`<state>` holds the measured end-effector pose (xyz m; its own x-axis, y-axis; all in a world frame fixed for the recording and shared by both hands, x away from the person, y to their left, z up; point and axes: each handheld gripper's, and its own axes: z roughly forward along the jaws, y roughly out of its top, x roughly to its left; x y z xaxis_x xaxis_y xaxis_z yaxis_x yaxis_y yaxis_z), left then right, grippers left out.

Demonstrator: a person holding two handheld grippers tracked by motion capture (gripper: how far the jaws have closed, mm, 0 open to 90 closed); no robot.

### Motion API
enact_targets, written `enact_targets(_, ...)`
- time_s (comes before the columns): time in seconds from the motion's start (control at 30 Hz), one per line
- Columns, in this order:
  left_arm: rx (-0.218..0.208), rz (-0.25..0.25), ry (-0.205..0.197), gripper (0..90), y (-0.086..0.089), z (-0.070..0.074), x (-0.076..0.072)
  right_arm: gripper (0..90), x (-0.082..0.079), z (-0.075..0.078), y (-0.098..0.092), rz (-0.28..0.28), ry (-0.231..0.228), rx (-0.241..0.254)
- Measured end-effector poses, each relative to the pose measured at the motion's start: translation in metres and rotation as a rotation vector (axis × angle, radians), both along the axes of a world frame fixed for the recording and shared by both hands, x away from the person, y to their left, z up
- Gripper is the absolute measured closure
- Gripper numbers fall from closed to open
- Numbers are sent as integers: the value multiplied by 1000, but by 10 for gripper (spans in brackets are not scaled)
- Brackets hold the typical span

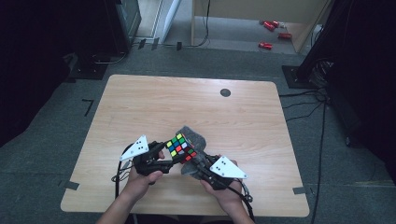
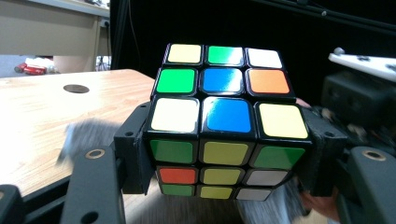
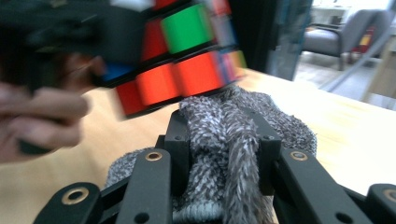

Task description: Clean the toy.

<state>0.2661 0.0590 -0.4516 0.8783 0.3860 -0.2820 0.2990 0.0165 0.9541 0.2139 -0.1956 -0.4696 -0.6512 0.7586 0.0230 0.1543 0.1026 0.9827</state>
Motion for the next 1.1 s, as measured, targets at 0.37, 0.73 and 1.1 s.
enact_targets(0.37, -19, 0, 7, 343, 3, 2, 1, 674, -8, -1, 20, 95, 28, -26)
enact_targets(0.73, -7, -12, 19, 343, 1, 1, 1, 676, -10, -5, 25, 121, 6, -73)
enact_targets(1.1, -17, -29, 48, 343, 2, 1, 3, 675, -9, -2, 19, 118, -12, -73)
